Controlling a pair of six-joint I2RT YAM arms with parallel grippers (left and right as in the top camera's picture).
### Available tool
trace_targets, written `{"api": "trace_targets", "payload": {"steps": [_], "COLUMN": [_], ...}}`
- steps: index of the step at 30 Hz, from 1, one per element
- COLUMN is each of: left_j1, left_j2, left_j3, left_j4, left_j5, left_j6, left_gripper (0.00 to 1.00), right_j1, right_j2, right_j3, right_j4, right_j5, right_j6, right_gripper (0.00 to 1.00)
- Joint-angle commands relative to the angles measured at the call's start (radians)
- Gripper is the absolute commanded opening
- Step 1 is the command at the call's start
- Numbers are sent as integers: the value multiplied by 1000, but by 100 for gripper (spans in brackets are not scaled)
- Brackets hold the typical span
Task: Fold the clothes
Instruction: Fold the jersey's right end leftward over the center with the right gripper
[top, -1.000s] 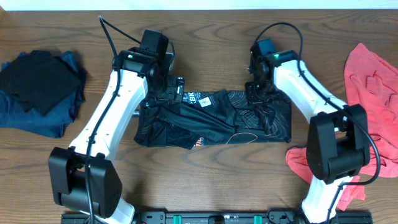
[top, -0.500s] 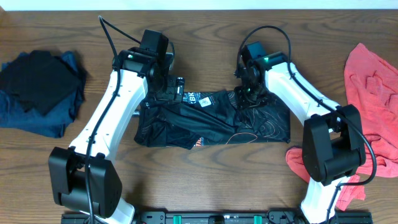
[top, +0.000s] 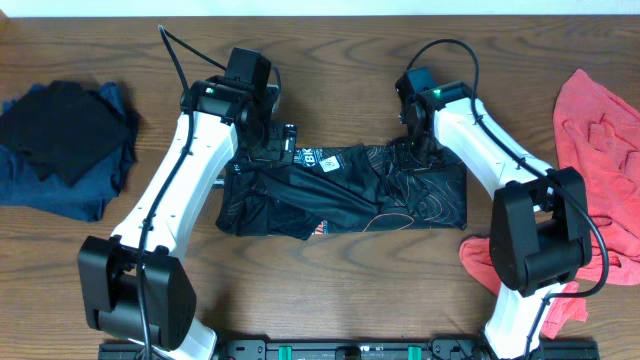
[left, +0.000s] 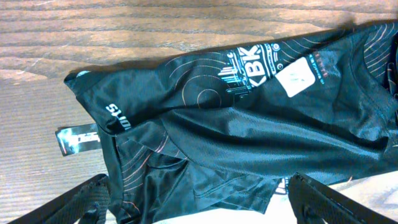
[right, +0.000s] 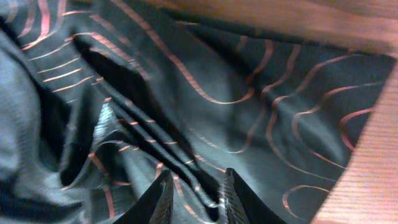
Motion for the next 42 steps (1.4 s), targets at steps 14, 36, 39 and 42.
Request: {"api": "trace_targets", "payload": {"steps": [14,36,39,42], "left_j1": [4,5,6,18], "left_j2": [0,0,0,0], "left_j3": [-2,-2,-2,-2], "left_j4": [-7,-40,-47,-50], "left_j5": [-12,-12,-12,-12], "left_j6": [-5,-5,-5,-6], "left_gripper": [92,98,98,98], "right_j1": [41,94,94,94], "right_j2": [2,-2,-29,-85], "right_j3": [-145,-127,-100,-82], "right_j4": [40,148,121,107], "right_j5": [22,-343,-264,-174], "right_j6": [10,-242,-219,-183], "right_gripper": [23,23,23,24]}}
